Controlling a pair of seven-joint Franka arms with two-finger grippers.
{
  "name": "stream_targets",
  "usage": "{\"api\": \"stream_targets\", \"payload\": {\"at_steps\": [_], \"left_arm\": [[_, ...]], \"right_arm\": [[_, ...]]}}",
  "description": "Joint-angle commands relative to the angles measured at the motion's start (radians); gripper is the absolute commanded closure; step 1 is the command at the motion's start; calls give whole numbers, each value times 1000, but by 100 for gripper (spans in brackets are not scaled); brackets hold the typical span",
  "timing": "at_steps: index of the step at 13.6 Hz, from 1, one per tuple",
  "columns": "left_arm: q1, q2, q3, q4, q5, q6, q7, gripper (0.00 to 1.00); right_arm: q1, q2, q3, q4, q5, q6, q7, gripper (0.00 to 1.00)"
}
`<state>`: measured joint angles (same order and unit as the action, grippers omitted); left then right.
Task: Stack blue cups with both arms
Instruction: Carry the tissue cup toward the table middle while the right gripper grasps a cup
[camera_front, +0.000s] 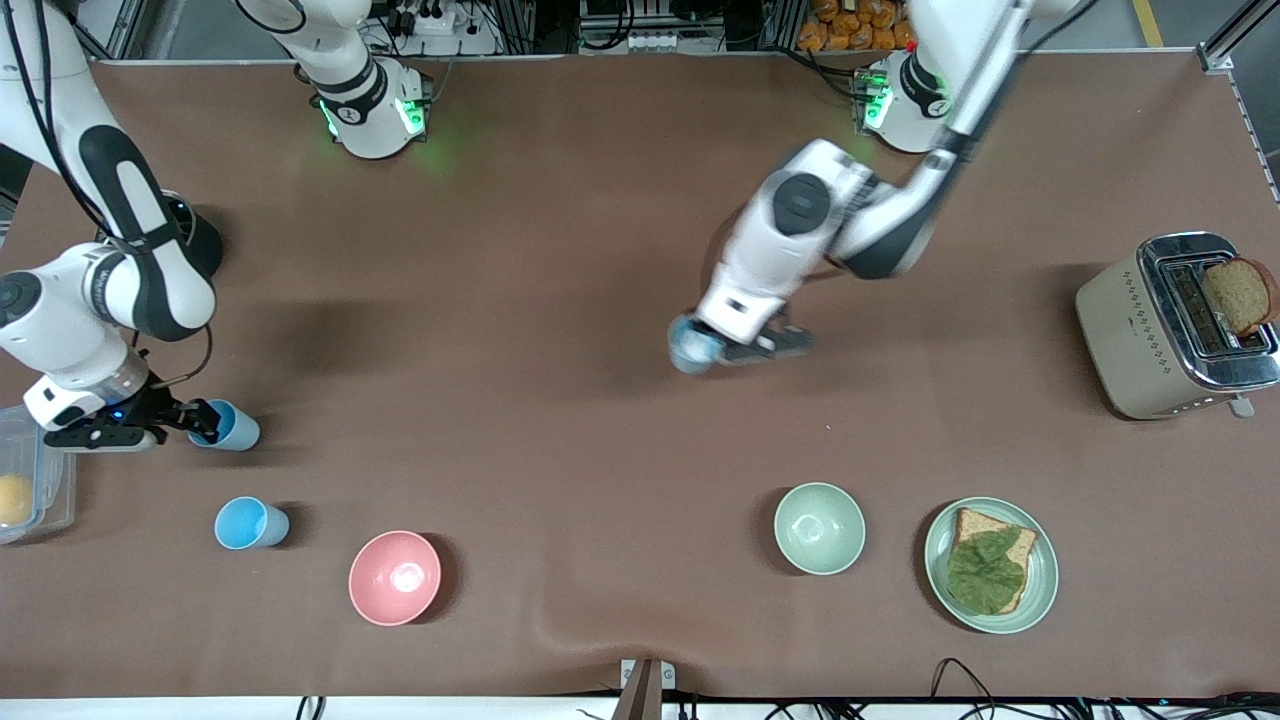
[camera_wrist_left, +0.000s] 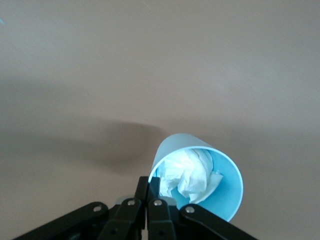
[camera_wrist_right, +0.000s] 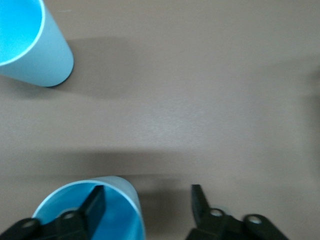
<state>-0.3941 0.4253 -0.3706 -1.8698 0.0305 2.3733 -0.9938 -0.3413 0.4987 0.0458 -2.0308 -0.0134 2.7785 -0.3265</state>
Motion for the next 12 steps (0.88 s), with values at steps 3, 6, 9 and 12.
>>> {"api": "stream_targets", "payload": {"at_steps": [3,6,9,12], "left_arm": [[-132,151,24,161,103,-55,-169,100],[-166,187,33,184,118,-55,-218,100],[-154,153,36,189,120,-84,-241,0],[-132,43,39,192,121,-195,-241,0]], "right_arm": [[16,-9,2,-22,9,9,-13,100],[22,-55,3,-28,10,-22,-6,100],[45,-179,14,-16,10,-262,44,100],[83,-255,54,41,12,-443,176,100]]}}
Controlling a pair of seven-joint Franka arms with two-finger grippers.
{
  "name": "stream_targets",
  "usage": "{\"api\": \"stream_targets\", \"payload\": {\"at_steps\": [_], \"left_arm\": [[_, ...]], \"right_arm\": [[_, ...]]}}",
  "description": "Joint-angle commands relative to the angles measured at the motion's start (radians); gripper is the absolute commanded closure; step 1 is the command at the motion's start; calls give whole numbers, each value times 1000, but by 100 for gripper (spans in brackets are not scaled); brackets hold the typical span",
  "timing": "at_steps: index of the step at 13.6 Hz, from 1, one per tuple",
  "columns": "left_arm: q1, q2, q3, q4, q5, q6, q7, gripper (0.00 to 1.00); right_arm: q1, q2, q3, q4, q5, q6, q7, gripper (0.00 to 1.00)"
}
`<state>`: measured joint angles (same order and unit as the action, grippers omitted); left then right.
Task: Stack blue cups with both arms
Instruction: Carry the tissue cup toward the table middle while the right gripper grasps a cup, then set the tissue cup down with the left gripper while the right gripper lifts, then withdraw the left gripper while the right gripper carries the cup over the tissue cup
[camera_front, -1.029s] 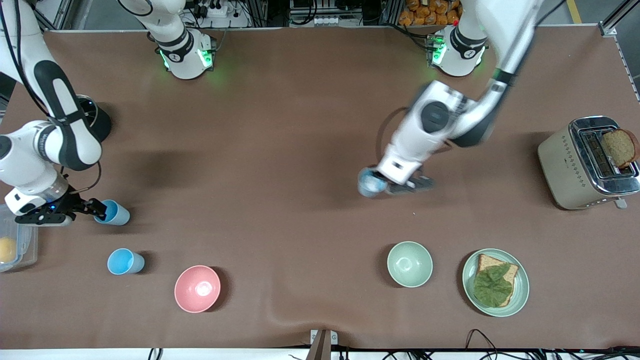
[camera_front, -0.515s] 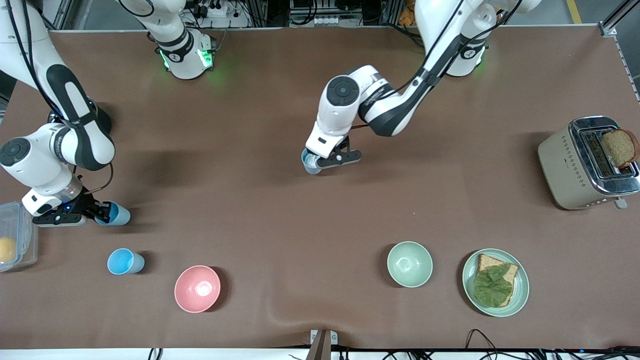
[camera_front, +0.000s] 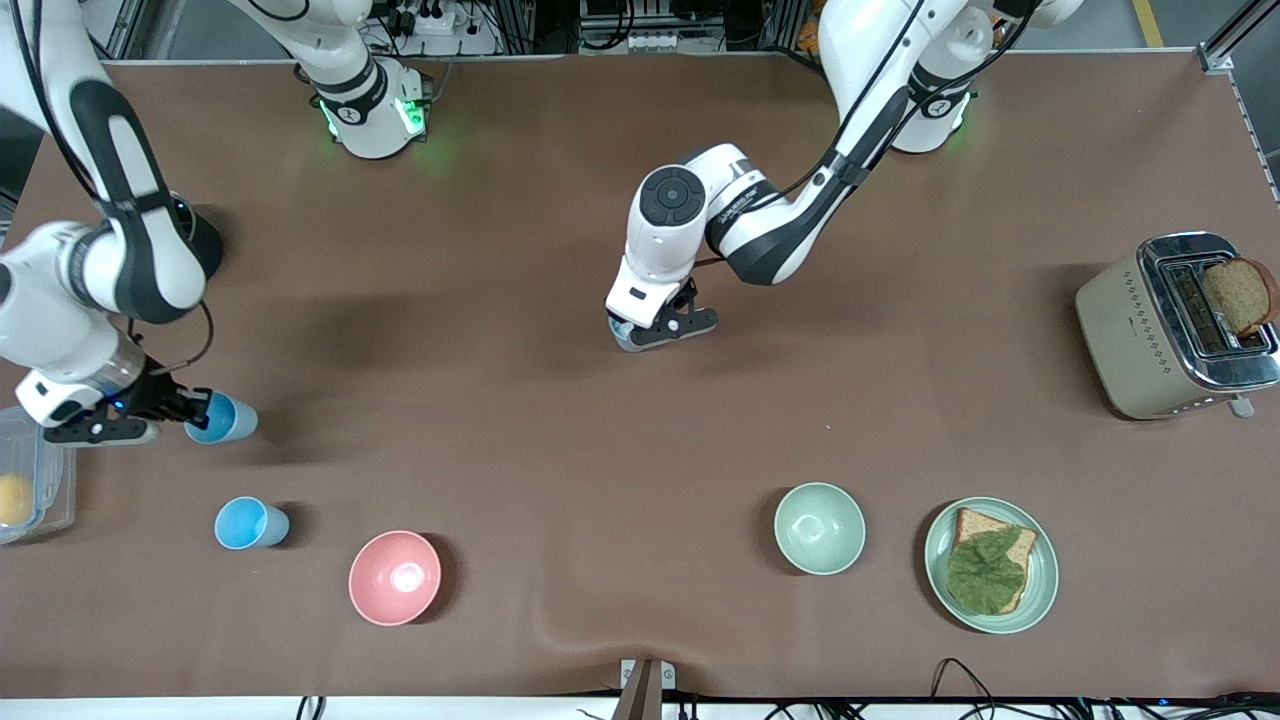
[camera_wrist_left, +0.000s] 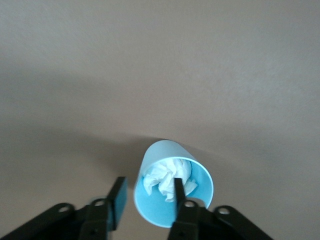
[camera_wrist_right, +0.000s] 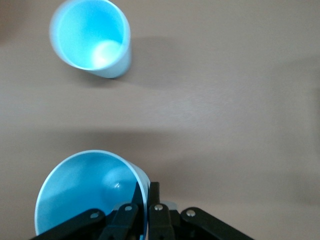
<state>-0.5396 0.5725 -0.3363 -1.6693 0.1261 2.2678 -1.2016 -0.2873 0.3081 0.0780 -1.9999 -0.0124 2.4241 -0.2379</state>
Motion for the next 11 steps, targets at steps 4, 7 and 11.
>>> {"api": "stream_targets", "payload": {"at_steps": [4,7,11], "left_arm": [[157,-322,3,-10,27,-278,5,0],[349,-420,3,-10,26,-387,278,0],[594,-483,-1,-18,10,-412,678,0]], "right_arm": [[210,-76,46,105,9,-200,464,100],[376,-64,46,121,18,-183,696,100],[598,-54,45,118,26,-114,1009,100]]}}
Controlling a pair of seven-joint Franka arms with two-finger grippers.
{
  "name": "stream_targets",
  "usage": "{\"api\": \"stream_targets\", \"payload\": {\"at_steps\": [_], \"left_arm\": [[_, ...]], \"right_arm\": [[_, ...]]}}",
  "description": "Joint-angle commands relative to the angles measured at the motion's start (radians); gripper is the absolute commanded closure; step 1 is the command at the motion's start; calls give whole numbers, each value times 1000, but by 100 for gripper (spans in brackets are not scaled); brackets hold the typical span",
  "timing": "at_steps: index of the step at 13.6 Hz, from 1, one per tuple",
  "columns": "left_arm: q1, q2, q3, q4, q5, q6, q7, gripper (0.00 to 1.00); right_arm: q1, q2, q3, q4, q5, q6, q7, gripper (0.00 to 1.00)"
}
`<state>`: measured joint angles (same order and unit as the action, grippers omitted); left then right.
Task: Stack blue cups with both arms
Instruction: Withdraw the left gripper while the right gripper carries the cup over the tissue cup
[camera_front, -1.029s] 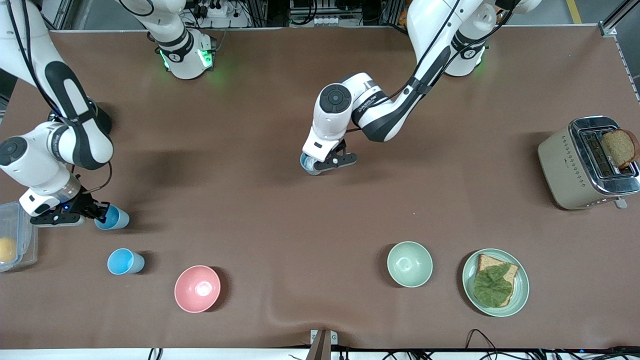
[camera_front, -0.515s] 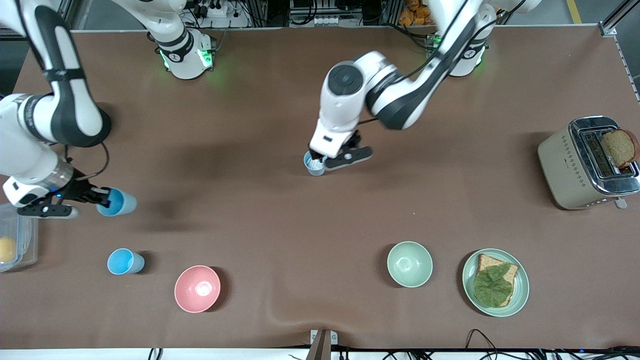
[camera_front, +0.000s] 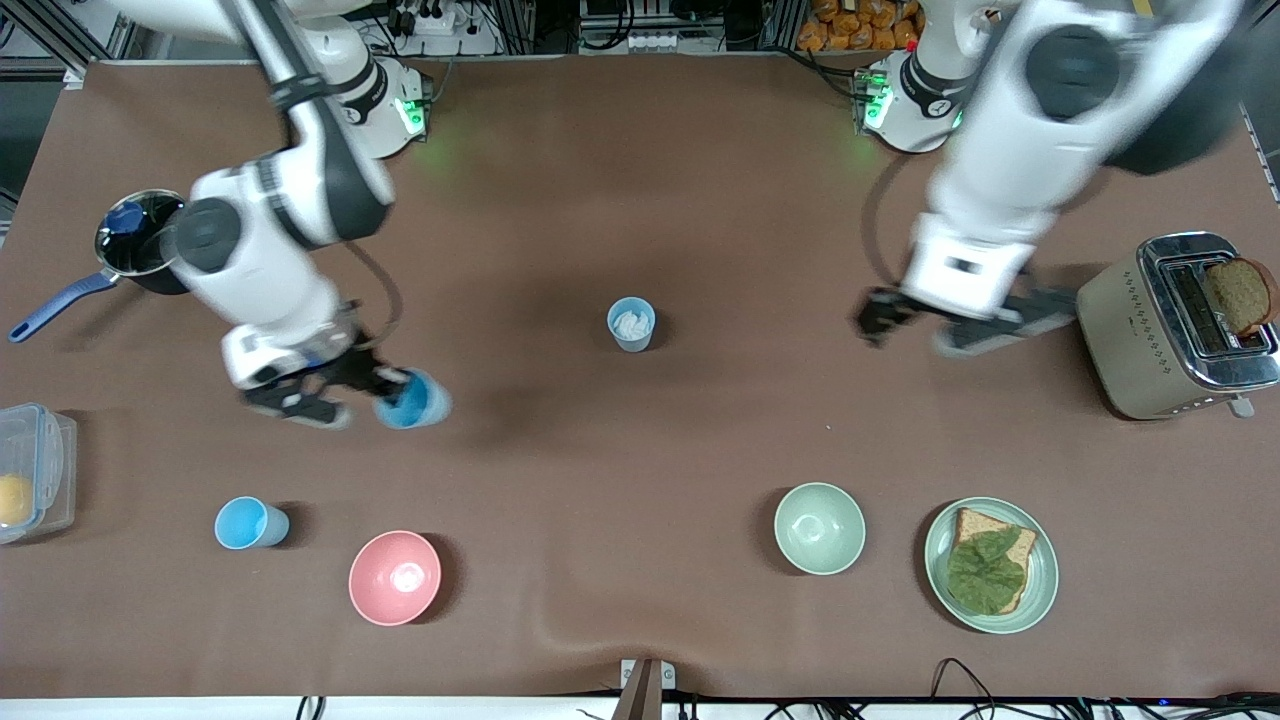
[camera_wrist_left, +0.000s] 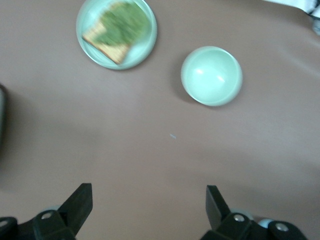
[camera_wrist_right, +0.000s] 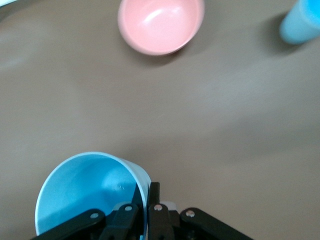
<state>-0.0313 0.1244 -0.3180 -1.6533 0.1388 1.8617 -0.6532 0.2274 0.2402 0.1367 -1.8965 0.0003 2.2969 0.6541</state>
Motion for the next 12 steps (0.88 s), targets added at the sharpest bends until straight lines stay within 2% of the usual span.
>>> {"api": "stream_targets", "payload": {"at_steps": [1,5,10,12], "left_arm": [[125,-45,-20,-40,-4,-16,191,0],[209,-57,-9,-65,-51,-27,360,0],[75,-106,196,-85,-70,-36,555,0],[64,-111,206,-85,-70,-49,550,0]], "right_arm": [[140,14,-15,11,14,25,189,100],[343,13,-16,-12,7,42,442,100],[455,27,-19,-78,-20,142,579,100],[457,59,-20,-76,-80,153,620,100]]}}
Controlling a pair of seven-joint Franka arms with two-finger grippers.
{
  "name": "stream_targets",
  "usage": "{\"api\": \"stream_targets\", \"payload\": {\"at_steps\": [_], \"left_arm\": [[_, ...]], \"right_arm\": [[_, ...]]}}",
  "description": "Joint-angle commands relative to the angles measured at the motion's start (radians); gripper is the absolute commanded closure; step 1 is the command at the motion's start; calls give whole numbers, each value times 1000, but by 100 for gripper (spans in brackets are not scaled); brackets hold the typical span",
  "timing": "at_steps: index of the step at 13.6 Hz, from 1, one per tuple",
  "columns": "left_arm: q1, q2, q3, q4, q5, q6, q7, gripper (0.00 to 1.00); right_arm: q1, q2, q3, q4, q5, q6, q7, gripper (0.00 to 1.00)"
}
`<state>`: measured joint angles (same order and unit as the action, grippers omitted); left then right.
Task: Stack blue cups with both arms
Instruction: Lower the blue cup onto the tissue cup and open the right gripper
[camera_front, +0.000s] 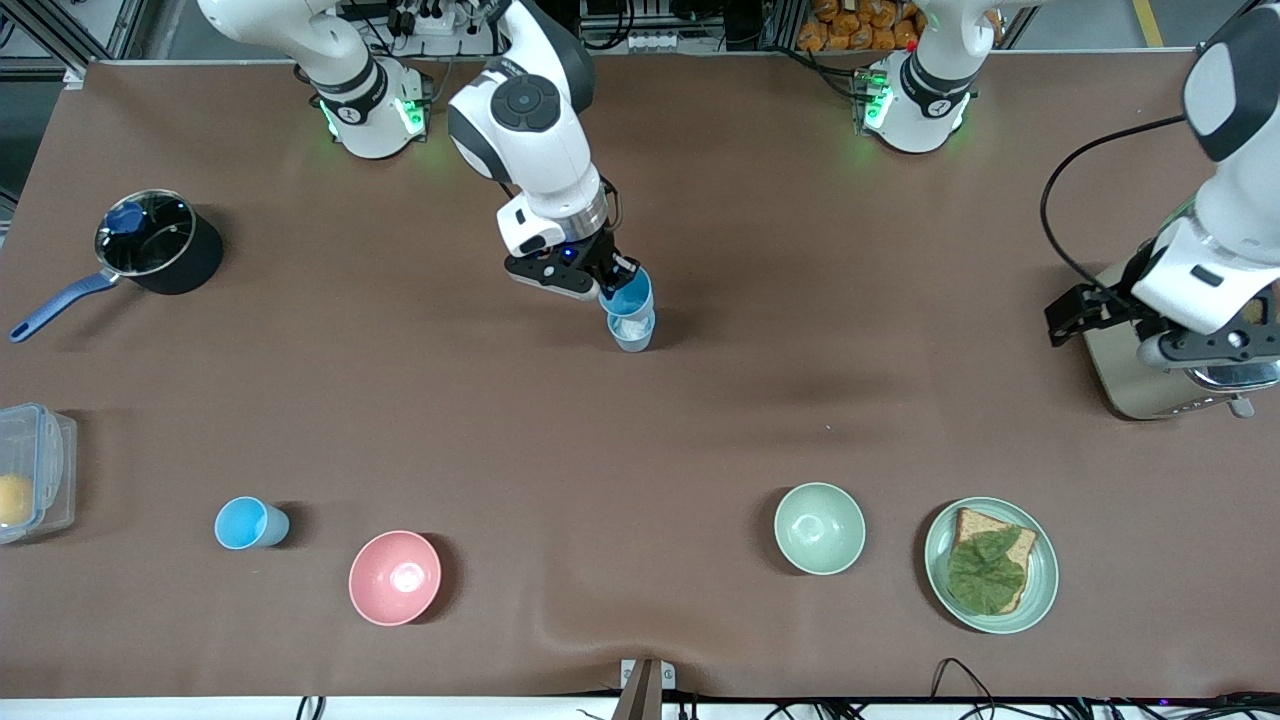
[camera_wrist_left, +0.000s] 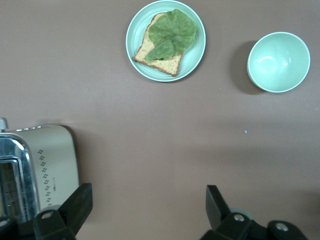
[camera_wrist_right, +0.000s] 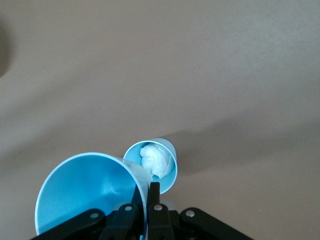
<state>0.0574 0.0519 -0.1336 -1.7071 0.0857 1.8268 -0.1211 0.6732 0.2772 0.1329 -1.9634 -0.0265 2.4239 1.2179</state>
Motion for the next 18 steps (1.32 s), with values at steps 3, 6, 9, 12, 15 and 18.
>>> {"api": "stream_targets", "payload": {"at_steps": [3,6,9,12,15,18], "left_arm": [[-16,-26,17,-29,-37,-12,18,0],[-17,-30,9,-38,-38,-14,26,0],[-21,-33,9,-57,-38,-14,31,0],[-17,-30,9,-65,-38,-14,31,0],[-19,-29,9,-65,-37,-14,32,0],[-19,-35,9,-65,-37,-32,34,0]], "right_arm": [[26,71,-15,-5,-209,29,201,100],[28,83,-13,-3,-254,27,244,100],[29,83,-13,-2,-254,26,246,100],[31,82,-12,0,-253,24,246,100],[31,82,-12,11,-244,11,258,33],[45,70,-12,37,-245,-2,313,0]]}}
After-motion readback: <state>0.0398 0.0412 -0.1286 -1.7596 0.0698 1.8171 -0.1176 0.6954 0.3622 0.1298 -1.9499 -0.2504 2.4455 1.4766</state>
